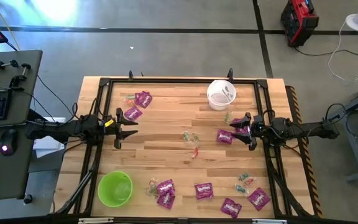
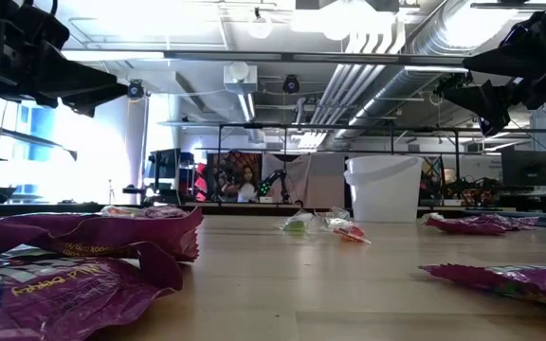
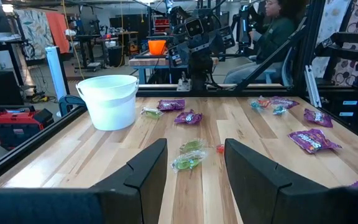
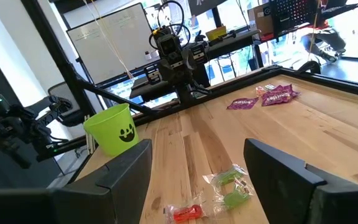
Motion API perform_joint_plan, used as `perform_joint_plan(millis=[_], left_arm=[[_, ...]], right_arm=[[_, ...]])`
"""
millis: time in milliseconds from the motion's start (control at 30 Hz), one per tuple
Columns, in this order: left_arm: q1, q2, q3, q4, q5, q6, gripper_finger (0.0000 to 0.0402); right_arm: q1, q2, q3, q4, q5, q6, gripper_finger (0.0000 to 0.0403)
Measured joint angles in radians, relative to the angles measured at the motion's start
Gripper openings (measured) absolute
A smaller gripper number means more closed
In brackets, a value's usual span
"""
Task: Sort candy by brand, put in halloween buckets
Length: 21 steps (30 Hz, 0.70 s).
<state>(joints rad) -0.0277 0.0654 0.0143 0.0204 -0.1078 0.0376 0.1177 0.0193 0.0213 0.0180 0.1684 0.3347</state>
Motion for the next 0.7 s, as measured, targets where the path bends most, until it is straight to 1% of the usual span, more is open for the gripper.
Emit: perform_joint_plan(millis=[67,200,233,300,333,400,433,500,633,700], left_arm=[[0.0,0.0,0.0,0.0,0.0,0.0,0.0152],[0.0,0.0,0.0,0.0,0.0,0.0,0.0152],[0.0,0.0,0.0,0.0,0.0,0.0,0.0152],[0.0,0.0,0.0,0.0,0.0,0.0,0.0152],[0.0,0.0,0.0,0.0,0.0,0.0,0.0152],[0.0,0.0,0.0,0.0,0.0,0.0,0.0152],[0.0,0.0,0.0,0.0,0.0,0.0,0.0152],[0.0,0.0,0.0,0.0,0.0,0.0,0.0152],[0.0,0.0,0.0,0.0,0.0,0.0,0.0152],[0.0,0.0,0.0,0.0,0.0,0.0,0.0152]], right_arm=[[0.0,0.001,0.0,0.076,0.018,0.044,0.025],[0.0,0.0,0.0,0.416,0.025,0.358,0.025],[0.0,0.0,0.0,0.497,0.039,0.4,0.025],[0.0,0.003,0.0,0.639,0.072,0.401,0.025],[0.0,0.006,0.001,0.708,0.081,0.375,0.025],[0.0,0.017,0.029,0.764,0.081,0.309,0.025],[0.0,0.027,0.054,0.743,0.076,0.278,0.025],[0.0,0.058,0.123,0.603,0.066,0.242,0.025],[0.0,0.173,0.318,0.116,0.064,0.238,0.025],[0.0,0.255,0.41,-0.071,0.067,0.24,0.025]])
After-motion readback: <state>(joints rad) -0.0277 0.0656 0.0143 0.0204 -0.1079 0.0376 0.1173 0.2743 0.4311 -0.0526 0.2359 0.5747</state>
